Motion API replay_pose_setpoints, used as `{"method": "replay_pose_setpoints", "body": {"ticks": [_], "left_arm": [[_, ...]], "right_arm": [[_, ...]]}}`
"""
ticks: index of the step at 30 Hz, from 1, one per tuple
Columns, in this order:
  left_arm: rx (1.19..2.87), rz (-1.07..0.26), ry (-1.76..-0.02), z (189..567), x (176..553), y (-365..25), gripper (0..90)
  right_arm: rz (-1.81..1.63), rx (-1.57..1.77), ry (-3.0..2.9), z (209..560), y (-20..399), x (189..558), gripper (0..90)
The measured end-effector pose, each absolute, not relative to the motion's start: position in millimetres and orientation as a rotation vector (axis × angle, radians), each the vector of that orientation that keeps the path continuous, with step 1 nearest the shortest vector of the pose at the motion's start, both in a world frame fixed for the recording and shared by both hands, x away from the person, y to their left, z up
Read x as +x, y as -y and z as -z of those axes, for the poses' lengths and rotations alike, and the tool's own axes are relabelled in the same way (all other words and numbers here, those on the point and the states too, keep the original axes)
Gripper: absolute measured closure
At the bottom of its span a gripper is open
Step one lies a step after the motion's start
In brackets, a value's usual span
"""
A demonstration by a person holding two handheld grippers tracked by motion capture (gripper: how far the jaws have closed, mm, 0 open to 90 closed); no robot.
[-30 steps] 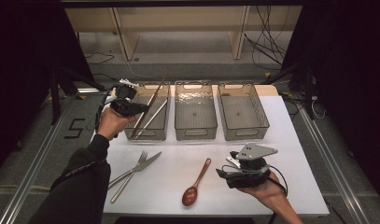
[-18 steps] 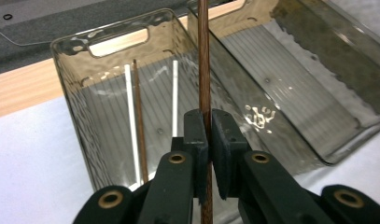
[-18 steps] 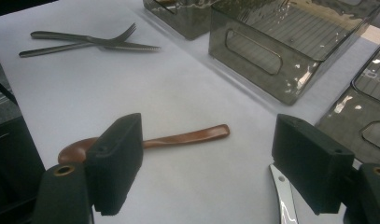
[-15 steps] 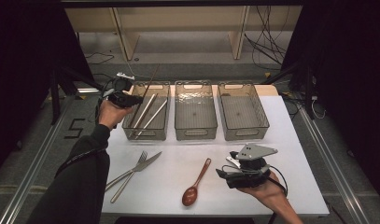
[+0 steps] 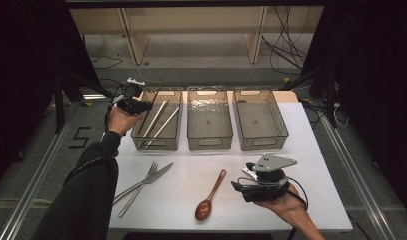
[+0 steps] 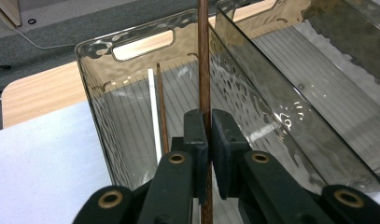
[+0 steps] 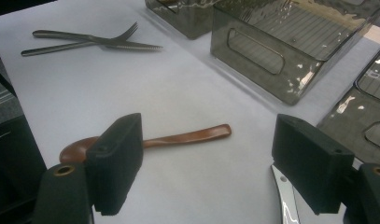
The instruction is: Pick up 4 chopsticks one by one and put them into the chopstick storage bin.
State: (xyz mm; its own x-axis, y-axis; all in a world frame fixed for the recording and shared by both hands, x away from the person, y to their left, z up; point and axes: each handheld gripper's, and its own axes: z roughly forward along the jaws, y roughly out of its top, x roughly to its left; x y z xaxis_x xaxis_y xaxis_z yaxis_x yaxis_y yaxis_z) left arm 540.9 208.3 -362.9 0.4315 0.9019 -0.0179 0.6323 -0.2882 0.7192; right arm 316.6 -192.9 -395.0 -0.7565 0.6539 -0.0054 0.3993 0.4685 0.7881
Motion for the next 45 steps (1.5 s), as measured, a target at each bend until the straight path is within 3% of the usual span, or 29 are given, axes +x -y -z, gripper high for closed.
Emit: {"method": "replay_pose_setpoints", "body": {"ticks": [23, 32, 41, 45], "left_arm": [[2.004, -0.554, -1.328, 380.9, 543.5, -212.2, 82.8], [1.969, -0.494, -1.327, 381.1, 533.4, -215.0, 67.6], [1.941, -0.407, -1.319, 376.1, 503.7, -218.9, 44.7], [1.936, -0.406, -1.278, 372.2, 488.2, -217.6, 39.5]], "right_arm": [[-1.178, 0.901, -2.413, 395.3, 193.4, 317.2, 25.8], [-1.178, 0.909, -2.407, 394.7, 194.4, 317.4, 25.8], [-1.161, 0.912, -2.414, 396.0, 194.3, 317.9, 25.7], [-1.159, 0.923, -2.41, 396.4, 195.3, 318.6, 25.7]]}}
